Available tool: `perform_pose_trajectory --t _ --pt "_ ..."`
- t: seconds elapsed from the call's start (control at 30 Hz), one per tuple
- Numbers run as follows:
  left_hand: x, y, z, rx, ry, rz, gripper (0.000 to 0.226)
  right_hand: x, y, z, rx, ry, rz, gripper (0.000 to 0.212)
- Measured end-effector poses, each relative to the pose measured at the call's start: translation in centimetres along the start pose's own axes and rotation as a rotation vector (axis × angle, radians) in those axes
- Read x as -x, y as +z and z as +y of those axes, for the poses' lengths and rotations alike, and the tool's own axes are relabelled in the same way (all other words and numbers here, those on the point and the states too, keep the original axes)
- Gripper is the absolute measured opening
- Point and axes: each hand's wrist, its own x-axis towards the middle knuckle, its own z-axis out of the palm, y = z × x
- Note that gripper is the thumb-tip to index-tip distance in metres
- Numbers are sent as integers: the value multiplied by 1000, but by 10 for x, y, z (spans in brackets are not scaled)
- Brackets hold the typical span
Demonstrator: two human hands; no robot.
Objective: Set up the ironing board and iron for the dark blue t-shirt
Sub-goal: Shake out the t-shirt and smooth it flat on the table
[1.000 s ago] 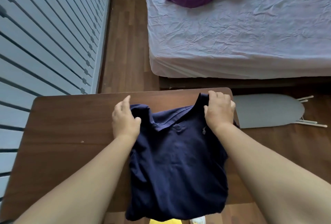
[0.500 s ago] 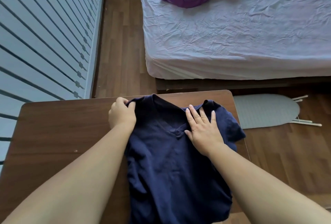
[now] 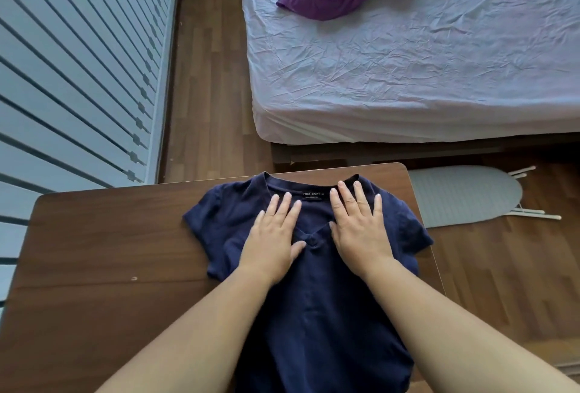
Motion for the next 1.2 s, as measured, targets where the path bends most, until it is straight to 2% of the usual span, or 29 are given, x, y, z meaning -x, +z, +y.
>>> perform_pose_trajectory --t 0.1,0.23,0.3,0.37,0.43,0.5,0.57,0.67,0.77,0.83,1.03,1.13,1.2 --pt "-8 0 0 -79 -66 -66 89 3 -6 13 9 114 -6 68" --pt "-17 -6 0 -136 -108 -176 96 4 -20 33 -84 337 -110 103" --pt "-20 -9 8 -162 -151 -187 94 0 -22 36 -139 384 -136 107" --pt "-21 -10 26 -202 -89 -76 86 -1 -23 38 -113 371 -88 100" --pt "-21 -6 45 -167 64 13 77 -3 -26 40 -113 372 -60 97" --pt "-20 0 62 -88 144 -54 73 -5 -28 44 -143 412 -72 103" --pt "-18 10 69 -104 136 -161 76 -7 -30 50 -165 465 -118 105" --pt "-17 18 69 -159 108 -234 82 -11 -32 58 -216 508 -162 86" --pt "-20 19 68 -173 102 -260 84 -13 -37 62 -293 513 -105 40" --pt "-21 18 69 -175 92 -281 84 -14 -39 63 -270 499 -75 25" --pt "-29 13 72 -162 58 -372 87 -17 -39 74 -206 471 -174 21" --pt "-30 13 72 -151 54 -382 88 -19 -42 80 -302 447 -110 10" --pt "-31 13 72 -144 52 -378 88 -22 -46 86 -417 456 -73 15"
